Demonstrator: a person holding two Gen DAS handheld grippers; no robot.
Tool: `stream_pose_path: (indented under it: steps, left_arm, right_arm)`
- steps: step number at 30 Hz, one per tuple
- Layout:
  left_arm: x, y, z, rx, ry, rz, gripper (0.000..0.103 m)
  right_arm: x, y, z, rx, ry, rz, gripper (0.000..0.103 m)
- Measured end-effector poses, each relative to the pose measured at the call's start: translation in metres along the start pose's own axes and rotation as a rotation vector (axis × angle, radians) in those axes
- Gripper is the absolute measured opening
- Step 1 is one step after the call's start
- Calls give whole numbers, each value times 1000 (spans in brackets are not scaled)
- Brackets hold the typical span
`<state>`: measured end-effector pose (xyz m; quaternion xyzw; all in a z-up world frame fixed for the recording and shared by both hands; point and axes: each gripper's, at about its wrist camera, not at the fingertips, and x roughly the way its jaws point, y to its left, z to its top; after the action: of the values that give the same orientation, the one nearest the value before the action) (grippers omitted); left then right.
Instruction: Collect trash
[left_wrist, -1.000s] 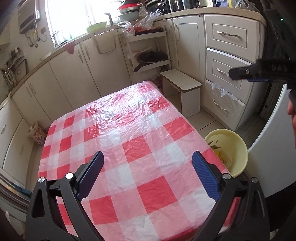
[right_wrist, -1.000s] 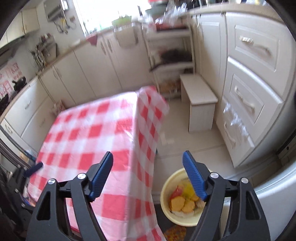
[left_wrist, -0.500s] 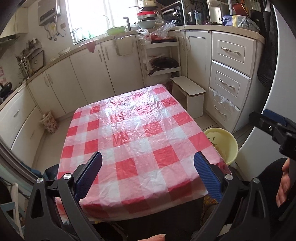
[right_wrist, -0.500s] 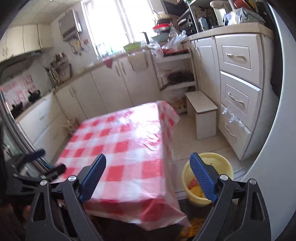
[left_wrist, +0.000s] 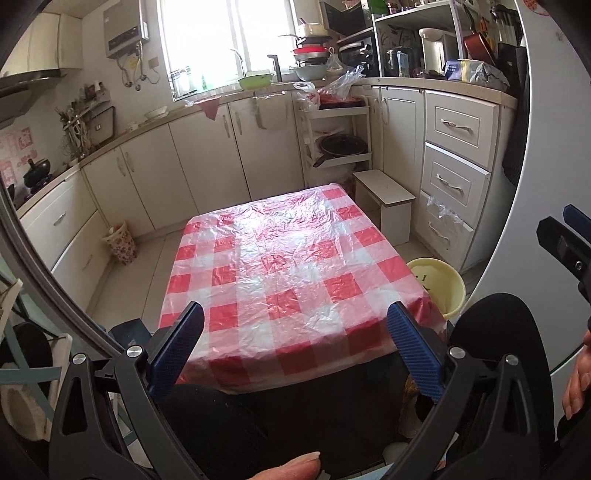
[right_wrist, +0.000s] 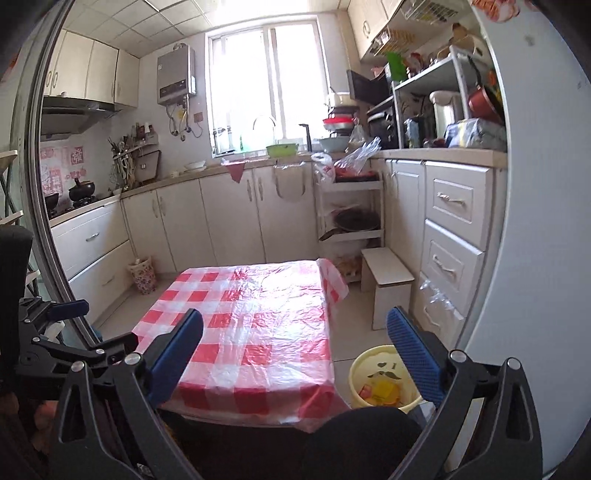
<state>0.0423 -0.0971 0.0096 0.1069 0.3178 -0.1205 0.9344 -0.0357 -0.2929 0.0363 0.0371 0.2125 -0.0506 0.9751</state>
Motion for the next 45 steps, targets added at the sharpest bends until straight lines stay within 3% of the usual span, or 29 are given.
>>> stream_pose_path:
  steps: [10,16,45]
  left_arm:
    - [-29,23,-37,-101,2,30,95]
    - [-38,22,-49,-86,-17,50,95]
    - [-49,25,-52,-98,-45,67,95]
  right_arm:
    - [-15,35,-28,-10,45,65,96]
    - [-17,47,-32,-40,40,74,96]
    - [-21,54,-39,-62,45,67,96]
